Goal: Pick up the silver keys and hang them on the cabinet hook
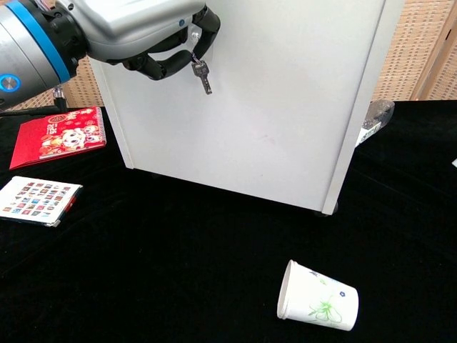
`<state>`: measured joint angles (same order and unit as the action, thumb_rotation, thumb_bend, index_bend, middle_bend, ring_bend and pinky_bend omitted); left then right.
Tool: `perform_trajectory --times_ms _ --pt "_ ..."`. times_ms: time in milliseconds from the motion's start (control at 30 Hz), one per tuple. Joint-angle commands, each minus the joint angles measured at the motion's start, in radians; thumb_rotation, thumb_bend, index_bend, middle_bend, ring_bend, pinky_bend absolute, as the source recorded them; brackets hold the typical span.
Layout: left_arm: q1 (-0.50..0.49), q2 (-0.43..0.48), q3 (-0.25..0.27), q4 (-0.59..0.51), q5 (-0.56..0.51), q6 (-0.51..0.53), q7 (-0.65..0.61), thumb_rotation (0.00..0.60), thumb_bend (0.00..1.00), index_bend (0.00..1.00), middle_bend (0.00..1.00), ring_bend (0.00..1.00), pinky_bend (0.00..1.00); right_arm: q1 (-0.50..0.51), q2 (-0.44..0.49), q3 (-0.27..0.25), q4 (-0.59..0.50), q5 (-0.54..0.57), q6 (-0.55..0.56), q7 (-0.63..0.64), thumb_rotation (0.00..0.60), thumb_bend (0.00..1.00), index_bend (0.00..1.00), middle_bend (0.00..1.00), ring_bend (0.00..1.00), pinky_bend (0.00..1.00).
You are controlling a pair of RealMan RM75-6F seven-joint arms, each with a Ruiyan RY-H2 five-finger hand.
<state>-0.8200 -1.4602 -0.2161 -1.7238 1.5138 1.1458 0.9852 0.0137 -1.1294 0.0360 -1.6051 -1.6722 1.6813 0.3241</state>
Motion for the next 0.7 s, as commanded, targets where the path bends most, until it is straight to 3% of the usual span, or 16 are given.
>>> perform_trajectory --times_ms 33,700 --pt "0.002 -0.014 -0.007 0.006 -0.012 0.014 0.006 0.6 0.52 0.66 0.91 0.85 0.76 0.0 -0.001 0.0 0.0 -0.001 0.0 -0.001 0.6 0.1 0.02 0.0 0.0 0.0" --pt "-0.013 -0.087 -0.03 0.047 -0.053 0.054 0.045 0.6 0.52 0.66 0.91 0.85 0.76 0.001 0.003 0.001 0.001 0.001 0.0 0.01 0.6 0.1 0.02 0.0 0.0 0.0"
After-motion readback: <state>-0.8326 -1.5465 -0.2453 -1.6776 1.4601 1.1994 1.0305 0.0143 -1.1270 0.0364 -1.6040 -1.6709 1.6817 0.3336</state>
